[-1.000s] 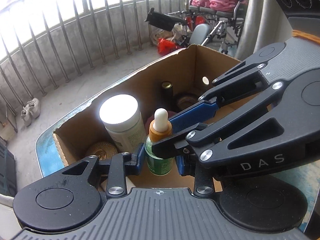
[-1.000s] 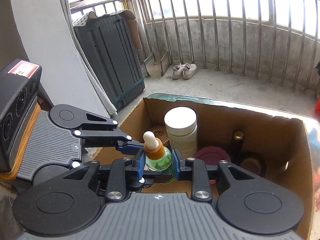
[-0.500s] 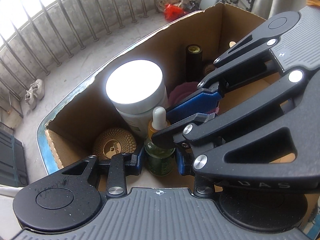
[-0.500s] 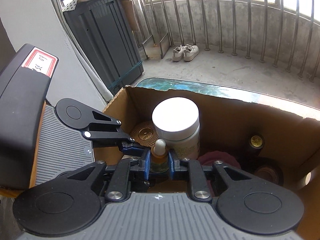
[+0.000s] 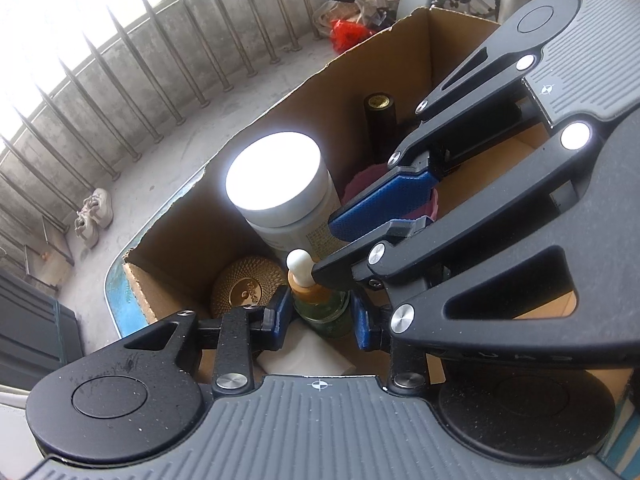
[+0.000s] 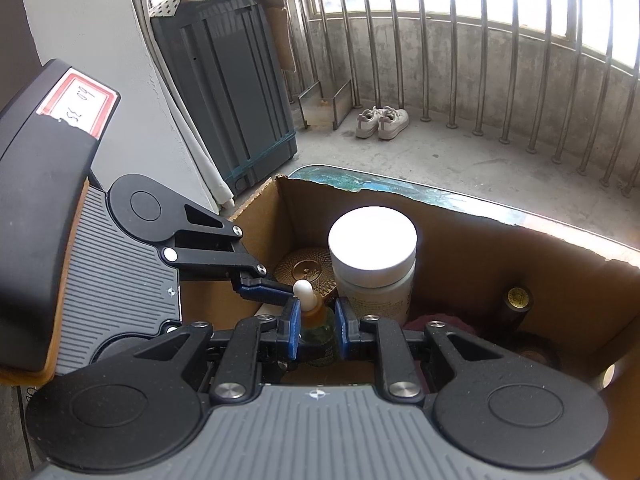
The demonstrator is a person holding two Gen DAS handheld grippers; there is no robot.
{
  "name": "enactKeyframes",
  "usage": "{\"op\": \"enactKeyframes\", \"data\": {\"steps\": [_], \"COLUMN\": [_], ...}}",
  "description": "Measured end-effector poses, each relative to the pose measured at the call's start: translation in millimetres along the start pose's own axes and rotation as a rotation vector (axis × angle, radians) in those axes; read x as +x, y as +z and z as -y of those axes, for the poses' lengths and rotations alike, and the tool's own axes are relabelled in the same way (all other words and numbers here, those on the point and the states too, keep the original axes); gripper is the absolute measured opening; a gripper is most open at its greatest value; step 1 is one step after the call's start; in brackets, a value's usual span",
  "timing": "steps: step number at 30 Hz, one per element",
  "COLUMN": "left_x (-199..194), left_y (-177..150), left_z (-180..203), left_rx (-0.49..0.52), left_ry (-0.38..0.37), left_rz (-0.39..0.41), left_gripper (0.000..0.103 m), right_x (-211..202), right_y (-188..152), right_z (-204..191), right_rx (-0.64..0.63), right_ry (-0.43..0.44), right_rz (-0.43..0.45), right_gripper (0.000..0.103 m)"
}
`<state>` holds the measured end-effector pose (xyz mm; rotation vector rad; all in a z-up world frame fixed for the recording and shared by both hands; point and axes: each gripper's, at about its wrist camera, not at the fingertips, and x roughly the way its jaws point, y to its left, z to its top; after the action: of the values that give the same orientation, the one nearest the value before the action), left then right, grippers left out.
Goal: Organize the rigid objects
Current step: 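Carry the dropper bottle into the box and open the right tool, then withdraw the right tool and move toward the green-capped tube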
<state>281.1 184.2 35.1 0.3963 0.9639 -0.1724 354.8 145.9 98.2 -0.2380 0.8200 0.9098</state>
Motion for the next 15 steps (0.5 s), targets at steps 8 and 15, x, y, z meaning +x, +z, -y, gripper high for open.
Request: {"op": "enactKeyframes", "data": {"steps": [8, 15], "left_x": [6, 0], "left_y": [0, 4], "left_z": [-3, 2], "left_rx": [-0.007, -0.045], "left_ry": [0.023, 0.047], "left_rz": [0.036, 0.018], "left_gripper": [0.033, 0.039], "right_x": [-13, -36], "right_y": [-7, -11], "right_z": [6, 13], "right_rx": [0.008, 0.048], "right_ry": [-0.017, -0.031], "right_rz": [-0.001, 0.019], "right_gripper": [0.021, 0.021]}}
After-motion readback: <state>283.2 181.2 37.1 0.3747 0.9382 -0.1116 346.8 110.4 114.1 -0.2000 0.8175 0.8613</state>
